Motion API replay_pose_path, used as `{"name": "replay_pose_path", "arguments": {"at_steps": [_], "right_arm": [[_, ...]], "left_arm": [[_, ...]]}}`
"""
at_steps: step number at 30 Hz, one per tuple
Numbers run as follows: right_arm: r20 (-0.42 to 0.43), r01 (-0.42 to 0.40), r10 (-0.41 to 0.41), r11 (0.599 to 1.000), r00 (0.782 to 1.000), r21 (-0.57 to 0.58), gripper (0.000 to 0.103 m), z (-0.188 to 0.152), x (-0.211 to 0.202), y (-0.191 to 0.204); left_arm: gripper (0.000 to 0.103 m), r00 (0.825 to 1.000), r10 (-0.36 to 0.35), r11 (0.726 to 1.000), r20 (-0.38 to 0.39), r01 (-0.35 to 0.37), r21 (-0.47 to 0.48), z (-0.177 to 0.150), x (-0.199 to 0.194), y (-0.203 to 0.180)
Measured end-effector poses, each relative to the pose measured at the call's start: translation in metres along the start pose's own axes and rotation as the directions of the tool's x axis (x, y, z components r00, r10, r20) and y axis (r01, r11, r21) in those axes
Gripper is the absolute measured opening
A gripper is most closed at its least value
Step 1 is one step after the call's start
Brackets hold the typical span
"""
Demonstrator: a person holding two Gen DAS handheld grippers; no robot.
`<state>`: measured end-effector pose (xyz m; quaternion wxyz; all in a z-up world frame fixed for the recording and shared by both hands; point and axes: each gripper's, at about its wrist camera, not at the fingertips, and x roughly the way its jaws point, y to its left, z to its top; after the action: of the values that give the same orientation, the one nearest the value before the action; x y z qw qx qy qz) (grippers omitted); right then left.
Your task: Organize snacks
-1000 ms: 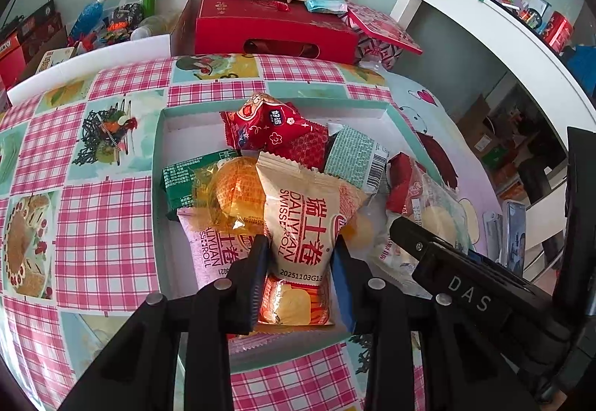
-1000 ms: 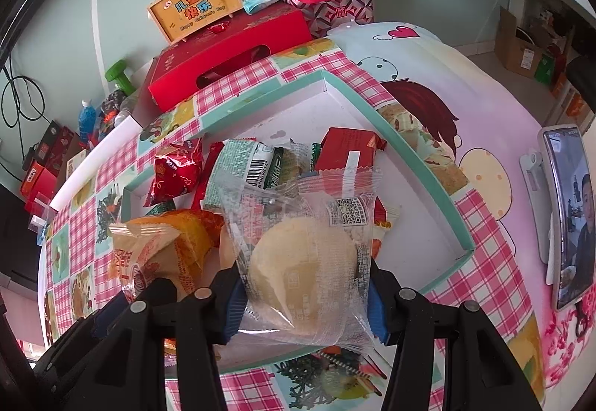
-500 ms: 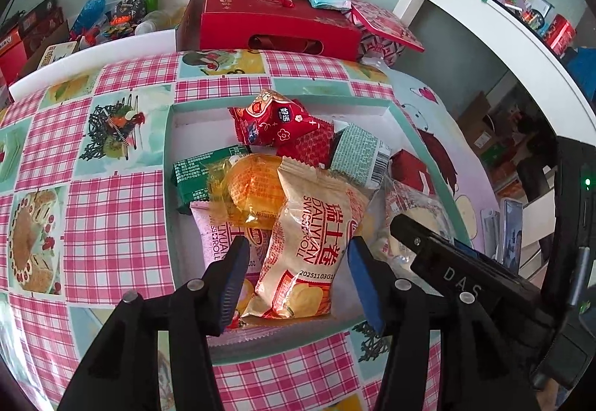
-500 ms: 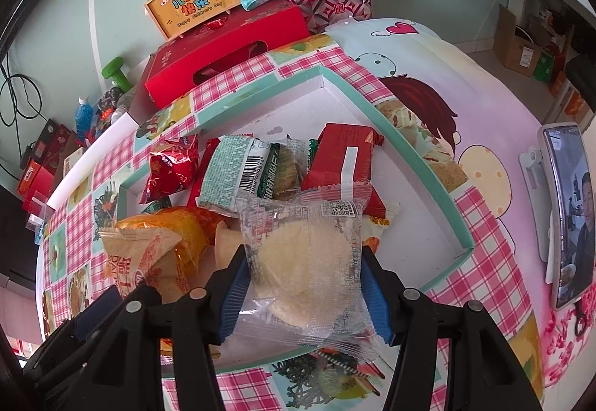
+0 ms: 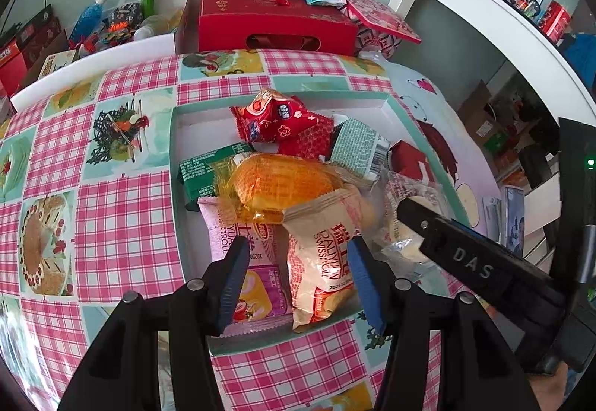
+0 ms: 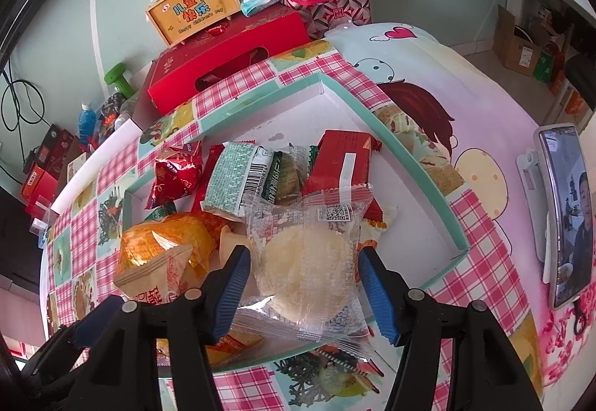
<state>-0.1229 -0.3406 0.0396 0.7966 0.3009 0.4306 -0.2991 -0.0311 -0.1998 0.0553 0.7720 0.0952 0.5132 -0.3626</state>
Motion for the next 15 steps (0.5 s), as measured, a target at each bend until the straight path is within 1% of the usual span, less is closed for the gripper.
{"name": "replay_pose_path", "arguments": {"at_steps": [3, 4, 5, 7, 12, 13, 14, 15], "right_arm": [[-0.001, -0.003, 0.003, 1.0, 1.0, -0.002, 0.066, 0.001, 0.0, 0.0], [-0.003, -0.008, 0.008, 1.0, 1.0, -0.002, 0.069, 0.001, 0.0, 0.0], [-0.004, -0.011, 0.011, 1.0, 1.0, -0.002, 0.075, 0.001, 0.0, 0.0], [-0.007, -0.013, 0.013, 1.0, 1.0, -0.005, 0.077, 0.001, 0.001, 0.0], [-0.012, -0.012, 0.012, 1.0, 1.0, -0.011, 0.078, 0.0, 0.004, 0.0], [-0.013, -0.011, 0.011, 1.0, 1.0, -0.011, 0.081, 0.0, 0.004, 0.0], [-0.013, -0.01, 0.01, 1.0, 1.0, -0.012, 0.087, 0.0, 0.005, 0.001], [-0.01, -0.011, 0.01, 1.0, 1.0, -0.013, 0.089, 0.0, 0.004, 0.001]], "left_arm": [[0.056, 1.0, 0.006, 1.0, -0.002, -0.006, -0.01, 0.0, 0.0, 0.002], [0.057, 1.0, 0.012, 1.0, -0.001, -0.012, -0.014, 0.0, -0.001, 0.003], [0.063, 1.0, 0.021, 1.0, -0.001, -0.021, -0.02, 0.0, -0.002, 0.005], [0.07, 0.999, 0.045, 0.998, -0.006, -0.046, -0.032, 0.0, -0.002, 0.008], [0.071, 0.995, 0.096, 0.993, -0.004, -0.096, -0.068, 0.002, -0.007, 0.019], [0.073, 0.994, 0.11, 0.991, -0.002, -0.11, -0.079, 0.002, -0.008, 0.023], [0.08, 0.991, 0.131, 0.987, 0.0, -0.131, -0.093, 0.003, -0.009, 0.026], [0.083, 0.989, 0.148, 0.984, 0.006, -0.146, -0.104, 0.003, -0.011, 0.029]]}}
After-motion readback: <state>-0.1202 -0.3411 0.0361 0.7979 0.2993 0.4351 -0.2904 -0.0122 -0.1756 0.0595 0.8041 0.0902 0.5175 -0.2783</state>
